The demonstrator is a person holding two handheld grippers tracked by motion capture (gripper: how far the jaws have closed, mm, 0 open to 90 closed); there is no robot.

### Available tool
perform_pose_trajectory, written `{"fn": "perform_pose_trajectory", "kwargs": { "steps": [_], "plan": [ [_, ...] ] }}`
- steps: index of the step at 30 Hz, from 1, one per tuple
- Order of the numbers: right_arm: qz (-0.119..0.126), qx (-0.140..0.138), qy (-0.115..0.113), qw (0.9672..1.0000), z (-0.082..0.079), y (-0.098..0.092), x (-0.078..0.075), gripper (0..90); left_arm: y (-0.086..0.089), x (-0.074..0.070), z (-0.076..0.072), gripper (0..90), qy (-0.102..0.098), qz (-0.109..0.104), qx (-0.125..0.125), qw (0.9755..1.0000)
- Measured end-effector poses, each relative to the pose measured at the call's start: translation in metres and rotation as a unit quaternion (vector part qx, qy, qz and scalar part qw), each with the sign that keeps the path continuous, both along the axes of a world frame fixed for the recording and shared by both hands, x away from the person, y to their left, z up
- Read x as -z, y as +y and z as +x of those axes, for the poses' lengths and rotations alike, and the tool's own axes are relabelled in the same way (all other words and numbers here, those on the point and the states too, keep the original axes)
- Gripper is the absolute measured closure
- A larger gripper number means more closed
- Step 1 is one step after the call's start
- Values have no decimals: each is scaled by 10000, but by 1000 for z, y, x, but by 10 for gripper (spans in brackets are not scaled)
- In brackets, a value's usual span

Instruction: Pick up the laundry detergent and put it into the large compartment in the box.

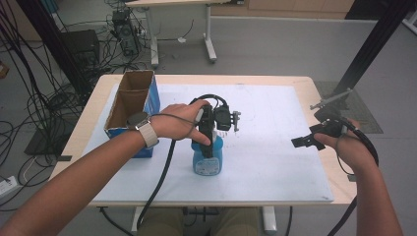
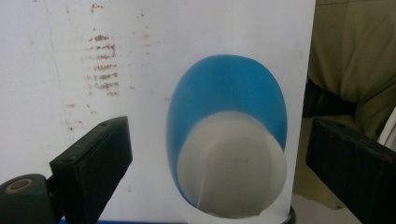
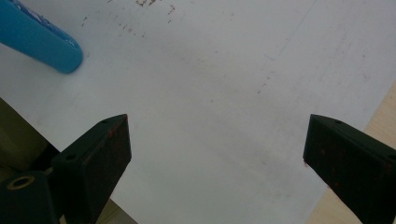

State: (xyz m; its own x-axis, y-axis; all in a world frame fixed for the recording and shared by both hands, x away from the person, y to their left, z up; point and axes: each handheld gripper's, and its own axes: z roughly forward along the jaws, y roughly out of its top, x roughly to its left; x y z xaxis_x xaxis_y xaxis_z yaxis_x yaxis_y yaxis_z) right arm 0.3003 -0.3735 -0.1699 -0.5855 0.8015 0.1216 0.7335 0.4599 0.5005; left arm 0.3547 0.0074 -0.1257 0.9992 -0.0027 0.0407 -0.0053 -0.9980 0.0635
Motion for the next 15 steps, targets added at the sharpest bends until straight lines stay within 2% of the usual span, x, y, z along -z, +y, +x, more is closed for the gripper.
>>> {"fn": "perform_pose_trajectory", "kwargs": {
  "steps": [15],
  "plan": [
    [4,22,3,10000,-1,-1,0,76,1,0,0,75,-3,-14,-2,10000]
  ]
}}
